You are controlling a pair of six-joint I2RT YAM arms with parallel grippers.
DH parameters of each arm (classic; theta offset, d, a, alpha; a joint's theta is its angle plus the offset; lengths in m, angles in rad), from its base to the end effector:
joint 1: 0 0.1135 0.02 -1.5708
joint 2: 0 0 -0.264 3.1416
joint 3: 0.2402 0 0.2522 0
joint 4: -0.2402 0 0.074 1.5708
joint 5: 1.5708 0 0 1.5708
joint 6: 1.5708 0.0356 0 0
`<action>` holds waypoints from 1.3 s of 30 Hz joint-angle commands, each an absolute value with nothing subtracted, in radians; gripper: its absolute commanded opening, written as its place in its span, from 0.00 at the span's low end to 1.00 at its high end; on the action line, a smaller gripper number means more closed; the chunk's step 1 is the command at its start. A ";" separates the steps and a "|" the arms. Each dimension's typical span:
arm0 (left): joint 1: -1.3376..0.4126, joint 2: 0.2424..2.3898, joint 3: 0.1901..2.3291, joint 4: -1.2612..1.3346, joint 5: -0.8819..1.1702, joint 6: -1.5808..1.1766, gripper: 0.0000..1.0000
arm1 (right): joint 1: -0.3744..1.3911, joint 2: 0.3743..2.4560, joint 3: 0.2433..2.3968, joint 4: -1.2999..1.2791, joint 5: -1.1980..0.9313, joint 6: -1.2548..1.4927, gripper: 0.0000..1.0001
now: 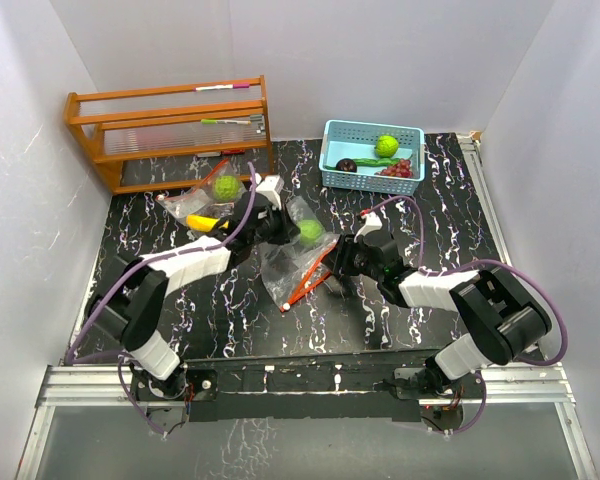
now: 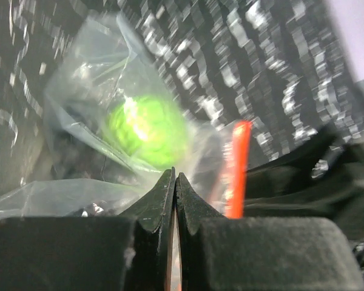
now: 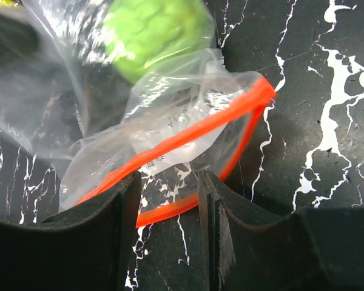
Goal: Open the zip-top bag and remove the fake food
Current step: Pick up the fake fruit from the zipper food storage bag.
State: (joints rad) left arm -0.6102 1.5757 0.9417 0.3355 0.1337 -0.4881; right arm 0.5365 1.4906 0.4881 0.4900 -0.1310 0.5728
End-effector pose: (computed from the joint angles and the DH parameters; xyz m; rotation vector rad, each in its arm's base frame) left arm 0.2912 -0.2094 0.2486 0.2164 1.9506 -0.8676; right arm 0.2353 0.1453 0.1489 -0.0440 2.1818 0.7932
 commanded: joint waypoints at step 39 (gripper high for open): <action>-0.545 1.467 0.907 0.181 0.068 -0.483 0.00 | 0.270 1.907 0.847 0.765 -0.515 0.696 0.13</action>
State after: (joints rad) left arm -0.5514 1.5425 0.9066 0.2111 0.0692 -0.4942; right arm 0.3023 1.8793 0.7597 0.6857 -0.4389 0.6991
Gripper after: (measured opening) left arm 0.007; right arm 0.132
